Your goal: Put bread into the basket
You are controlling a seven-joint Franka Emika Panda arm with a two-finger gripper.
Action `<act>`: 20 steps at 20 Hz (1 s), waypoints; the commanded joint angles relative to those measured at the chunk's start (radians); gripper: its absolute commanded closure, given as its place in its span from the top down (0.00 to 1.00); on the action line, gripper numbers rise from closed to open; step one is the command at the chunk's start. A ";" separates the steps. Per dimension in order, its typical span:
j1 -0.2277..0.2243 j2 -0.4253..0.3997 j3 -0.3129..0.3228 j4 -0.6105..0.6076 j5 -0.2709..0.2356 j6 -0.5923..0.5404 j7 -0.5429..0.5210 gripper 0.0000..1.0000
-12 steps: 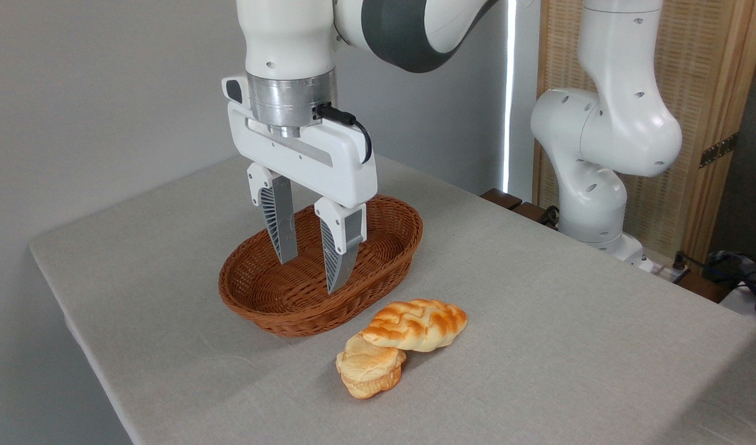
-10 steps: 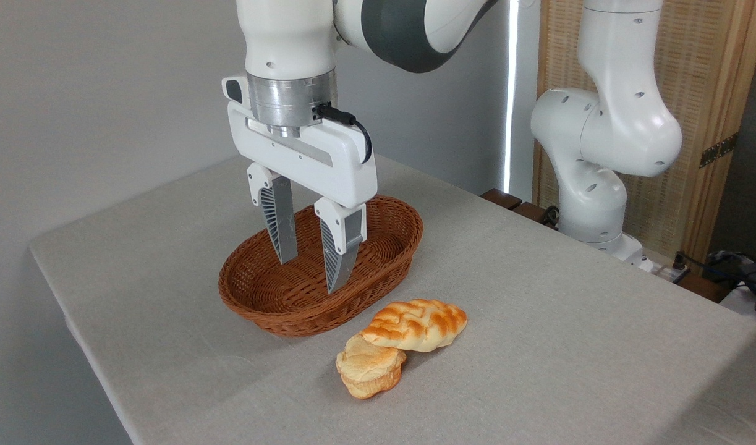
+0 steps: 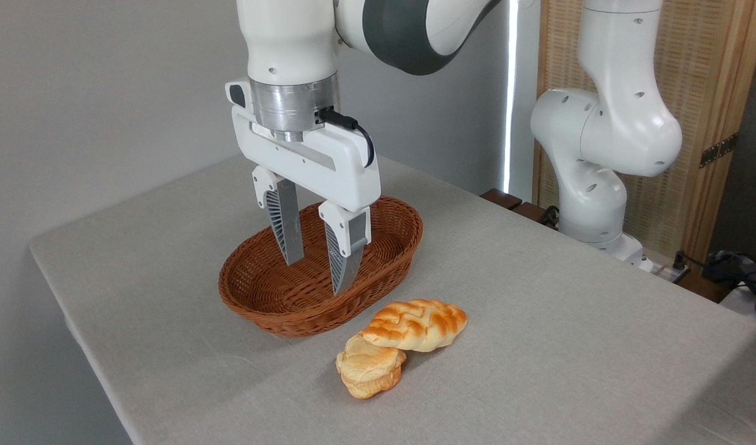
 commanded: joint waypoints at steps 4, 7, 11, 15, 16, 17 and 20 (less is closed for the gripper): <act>0.005 0.003 -0.001 0.010 -0.012 -0.031 0.020 1.00; 0.005 0.003 -0.003 0.010 -0.012 -0.031 0.021 1.00; 0.005 0.003 -0.003 0.010 -0.012 -0.037 0.021 1.00; 0.003 0.003 -0.004 0.009 -0.012 -0.037 0.021 1.00; 0.003 0.003 -0.004 0.009 -0.012 -0.037 0.021 1.00; 0.003 0.003 -0.004 0.009 -0.012 -0.037 0.021 1.00; 0.003 0.001 -0.004 0.009 -0.012 -0.040 0.021 1.00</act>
